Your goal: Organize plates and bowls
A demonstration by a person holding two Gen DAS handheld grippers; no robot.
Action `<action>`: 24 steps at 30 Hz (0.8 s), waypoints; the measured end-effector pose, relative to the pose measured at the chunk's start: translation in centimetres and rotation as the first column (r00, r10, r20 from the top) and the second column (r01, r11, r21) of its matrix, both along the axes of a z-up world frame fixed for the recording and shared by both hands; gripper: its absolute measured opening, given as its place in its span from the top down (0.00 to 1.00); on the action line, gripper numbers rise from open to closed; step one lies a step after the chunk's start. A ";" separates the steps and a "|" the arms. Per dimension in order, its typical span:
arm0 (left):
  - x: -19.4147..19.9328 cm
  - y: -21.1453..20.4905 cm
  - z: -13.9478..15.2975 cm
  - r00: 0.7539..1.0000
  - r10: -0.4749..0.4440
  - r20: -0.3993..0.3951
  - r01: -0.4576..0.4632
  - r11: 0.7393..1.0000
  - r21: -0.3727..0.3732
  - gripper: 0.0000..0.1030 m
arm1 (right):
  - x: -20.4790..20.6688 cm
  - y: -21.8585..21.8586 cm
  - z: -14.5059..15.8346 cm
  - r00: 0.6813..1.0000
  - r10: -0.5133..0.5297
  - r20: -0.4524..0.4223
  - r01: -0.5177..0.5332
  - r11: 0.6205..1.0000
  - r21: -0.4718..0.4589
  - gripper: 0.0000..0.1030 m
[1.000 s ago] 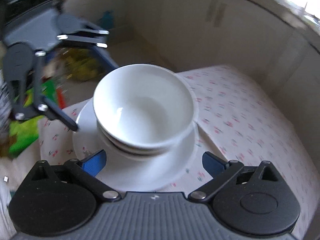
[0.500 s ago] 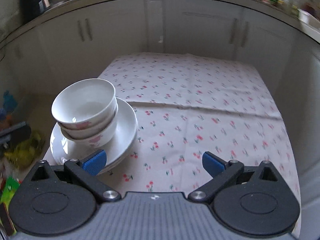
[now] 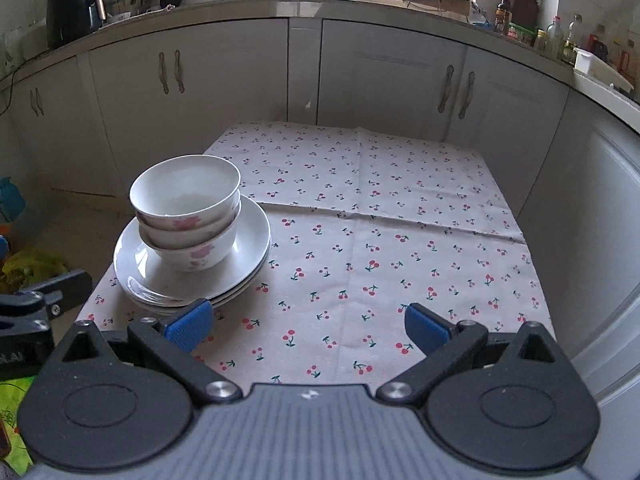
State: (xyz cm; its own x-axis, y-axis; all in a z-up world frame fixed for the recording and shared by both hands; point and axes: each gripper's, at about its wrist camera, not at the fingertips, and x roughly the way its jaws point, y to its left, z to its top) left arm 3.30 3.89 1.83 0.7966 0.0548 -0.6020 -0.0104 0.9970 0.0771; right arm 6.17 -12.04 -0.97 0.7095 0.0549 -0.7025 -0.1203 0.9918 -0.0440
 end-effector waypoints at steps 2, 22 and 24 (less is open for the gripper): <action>-0.1 0.0 -0.2 1.000 0.003 -0.010 -0.003 1.000 0.001 0.01 | 0.0 -0.2 -0.1 1.000 0.000 0.000 0.000 1.000 0.018 0.00; 0.2 -0.9 -0.5 0.999 -0.021 -0.035 0.020 1.000 -0.010 0.01 | 0.4 -0.9 -0.7 0.999 -0.030 -0.019 0.030 0.999 0.027 0.00; 0.2 -0.9 -0.5 0.999 -0.023 -0.034 0.022 1.000 -0.011 0.01 | 0.3 -0.9 -0.6 0.999 -0.032 -0.018 0.033 0.999 0.029 0.00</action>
State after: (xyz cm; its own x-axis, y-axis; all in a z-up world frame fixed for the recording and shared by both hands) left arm 3.50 3.02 1.34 0.7767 0.0309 -0.6292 0.0144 0.9977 0.0668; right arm 6.50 -12.96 -1.61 0.6989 0.0527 -0.7132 -0.0885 0.9960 -0.0132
